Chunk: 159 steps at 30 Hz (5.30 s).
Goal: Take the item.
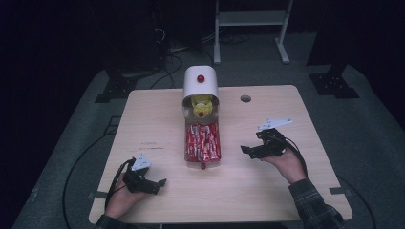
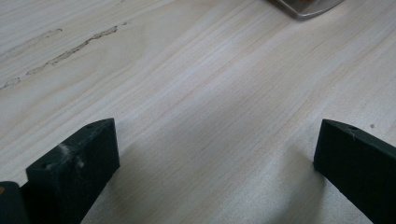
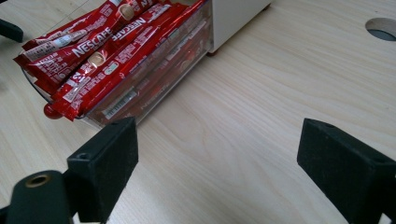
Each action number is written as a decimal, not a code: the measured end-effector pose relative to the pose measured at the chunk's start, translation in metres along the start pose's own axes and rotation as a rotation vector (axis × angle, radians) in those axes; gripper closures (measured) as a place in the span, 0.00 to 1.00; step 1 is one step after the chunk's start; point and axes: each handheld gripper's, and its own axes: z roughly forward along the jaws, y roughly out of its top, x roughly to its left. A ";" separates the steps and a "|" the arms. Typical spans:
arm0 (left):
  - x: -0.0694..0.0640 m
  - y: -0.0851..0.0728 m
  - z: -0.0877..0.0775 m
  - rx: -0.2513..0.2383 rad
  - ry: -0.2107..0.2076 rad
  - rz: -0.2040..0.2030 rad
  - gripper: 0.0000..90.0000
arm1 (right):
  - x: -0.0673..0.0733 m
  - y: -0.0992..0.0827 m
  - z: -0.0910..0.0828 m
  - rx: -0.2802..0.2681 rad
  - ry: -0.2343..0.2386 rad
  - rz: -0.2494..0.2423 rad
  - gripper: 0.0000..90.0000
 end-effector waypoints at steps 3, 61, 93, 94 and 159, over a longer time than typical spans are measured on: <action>0.000 0.000 0.000 -0.001 0.000 -0.001 0.00 | 0.003 0.003 0.003 0.003 0.006 -0.004 0.13; 0.000 0.000 0.000 0.000 0.001 0.003 0.00 | 0.052 0.067 0.075 0.037 0.137 -0.074 0.20; 0.000 0.000 0.000 -0.001 0.002 0.004 0.00 | 0.087 0.070 0.117 0.065 0.105 -0.171 0.57; 0.000 0.000 0.000 -0.001 0.002 0.003 0.00 | 0.087 0.070 0.116 0.063 0.096 -0.180 0.61; 0.000 0.000 0.000 -0.003 0.002 0.001 0.00 | 0.056 0.070 0.033 -0.025 0.033 -0.159 0.92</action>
